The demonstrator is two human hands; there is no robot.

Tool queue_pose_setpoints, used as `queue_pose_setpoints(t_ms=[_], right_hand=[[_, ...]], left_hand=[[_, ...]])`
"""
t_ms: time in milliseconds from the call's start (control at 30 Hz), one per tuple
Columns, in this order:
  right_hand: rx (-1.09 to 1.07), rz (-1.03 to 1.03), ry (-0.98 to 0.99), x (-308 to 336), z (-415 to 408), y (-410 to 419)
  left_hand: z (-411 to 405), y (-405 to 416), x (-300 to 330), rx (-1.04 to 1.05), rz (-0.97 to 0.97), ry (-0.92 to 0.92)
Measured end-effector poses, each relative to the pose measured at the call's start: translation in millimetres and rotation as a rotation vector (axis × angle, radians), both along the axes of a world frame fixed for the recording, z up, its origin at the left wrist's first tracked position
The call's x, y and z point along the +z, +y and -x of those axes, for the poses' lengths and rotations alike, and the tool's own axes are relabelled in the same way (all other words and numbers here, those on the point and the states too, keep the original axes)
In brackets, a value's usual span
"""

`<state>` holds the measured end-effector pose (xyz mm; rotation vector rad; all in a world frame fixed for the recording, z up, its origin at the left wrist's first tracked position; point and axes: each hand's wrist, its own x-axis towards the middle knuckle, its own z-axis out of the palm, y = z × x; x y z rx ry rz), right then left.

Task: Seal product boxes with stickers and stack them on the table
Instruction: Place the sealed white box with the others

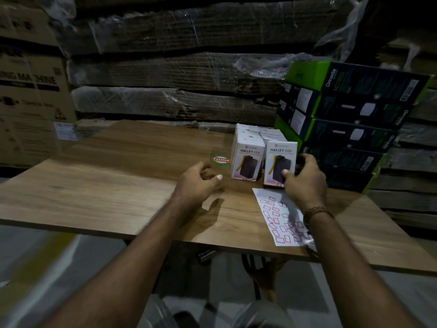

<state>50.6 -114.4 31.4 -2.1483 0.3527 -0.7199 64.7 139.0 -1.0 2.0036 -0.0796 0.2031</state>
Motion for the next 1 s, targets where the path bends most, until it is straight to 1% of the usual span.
queue_pose_setpoints(t_ms=[200, 333, 400, 500, 633, 800, 900, 1000], right_hand=[[-0.007, -0.060, 0.006, -16.5, -9.9, 2.8], [-0.034, -0.039, -0.004, -21.3, -18.3, 1.4], [-0.061, 0.004, -0.003, -23.0, -22.7, 1.6], [-0.119, 0.092, -0.001, -26.5, -27.5, 2.7], [-0.120, 0.129, -0.029, -32.7, -31.5, 3.8], [-0.098, 0.130, -0.029, -37.3, -35.9, -0.8], [-0.072, 0.127, -0.031, -40.0, -37.8, -4.2], [-0.051, 0.126, -0.026, -41.2, -39.6, -5.4]], left_hand=[[-6.8, -11.3, 1.9, 0.000, -0.026, -0.023], [-11.9, -19.6, 4.8, 0.004, -0.026, -0.123], [-15.2, -27.9, 14.8, -0.025, -0.097, -0.173], [-22.8, -42.7, 34.1, -0.060, -0.270, -0.290], [-42.8, -60.1, 55.7, -0.121, -0.449, -0.383], [-72.9, -70.9, 70.6, -0.157, -0.590, -0.356], [-78.8, -73.8, 76.0, -0.126, -0.757, -0.364], [-83.3, -73.4, 76.8, -0.091, -0.779, -0.358]])
